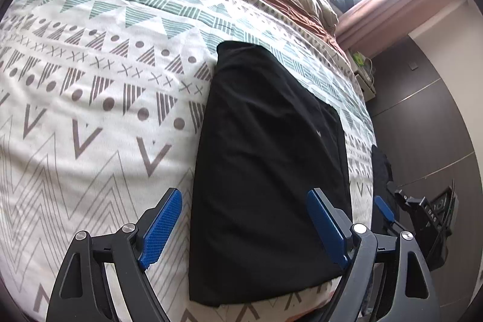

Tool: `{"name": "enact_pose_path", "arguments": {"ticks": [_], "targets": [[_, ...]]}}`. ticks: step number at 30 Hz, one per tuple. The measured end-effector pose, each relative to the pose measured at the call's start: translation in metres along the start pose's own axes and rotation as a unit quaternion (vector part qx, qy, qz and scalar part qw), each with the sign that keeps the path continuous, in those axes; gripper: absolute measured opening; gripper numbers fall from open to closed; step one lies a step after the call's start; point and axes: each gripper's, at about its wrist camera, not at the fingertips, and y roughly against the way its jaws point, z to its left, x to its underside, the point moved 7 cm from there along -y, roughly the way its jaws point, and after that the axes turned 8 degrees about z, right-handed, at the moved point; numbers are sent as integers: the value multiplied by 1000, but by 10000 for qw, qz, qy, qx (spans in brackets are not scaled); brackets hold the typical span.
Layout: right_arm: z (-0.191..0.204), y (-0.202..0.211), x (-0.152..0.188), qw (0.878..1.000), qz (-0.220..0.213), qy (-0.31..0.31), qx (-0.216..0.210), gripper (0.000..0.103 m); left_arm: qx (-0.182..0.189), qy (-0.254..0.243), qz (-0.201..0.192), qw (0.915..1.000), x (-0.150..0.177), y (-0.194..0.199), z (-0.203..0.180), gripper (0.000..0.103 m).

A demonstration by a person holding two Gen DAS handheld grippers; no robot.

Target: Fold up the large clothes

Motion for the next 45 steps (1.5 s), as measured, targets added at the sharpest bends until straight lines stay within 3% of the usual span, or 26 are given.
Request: {"name": "enact_pose_path", "arguments": {"ticks": [6, 11, 17, 23, 25, 26, 27, 31, 34, 38, 45], "targets": [[18, -50, -36, 9979, 531, 360, 55, 49, -93, 55, -61, 9999, -33, -12, 4, 85], [0, -81, -39, 9967, 789, 137, -98, 49, -224, 113, -20, 9997, -56, -30, 14, 85], [-6, -103, -44, 9941, 976, -80, -456, 49, -380, 126, 99, 9991, -80, -58, 21, 85], [-3, -114, -52, 9937, 990, -92, -525, 49, -504, 86, 126, 9986, -97, -76, 21, 85], [0, -115, -52, 9938, 971, -38, -533, 36, -545, 41, 149, 9984, -100, -82, 18, 85], [3, -115, -51, 9939, 961, 45, -535, 12, -558, 21, 171, 9983, -101, -85, 16, 85], [5, -113, -51, 9940, 939, 84, -552, 6, -562, 0, 187, 9982, -102, -87, 14, 85], [15, -86, -58, 9964, 423, 245, -693, 3, -539, -153, 15, 9984, -107, -84, 0, 85], [20, -68, -55, 9969, 196, 345, -680, 3, -546, -349, -246, 9976, -112, -74, -14, 67], [7, -59, -50, 9981, 107, 180, -588, 3, -526, -567, -203, 9968, -115, -76, -32, 42], [-15, -59, -47, 9990, 45, -105, -422, 3, -606, -956, -44, 9936, -119, -99, -58, 32]]}}
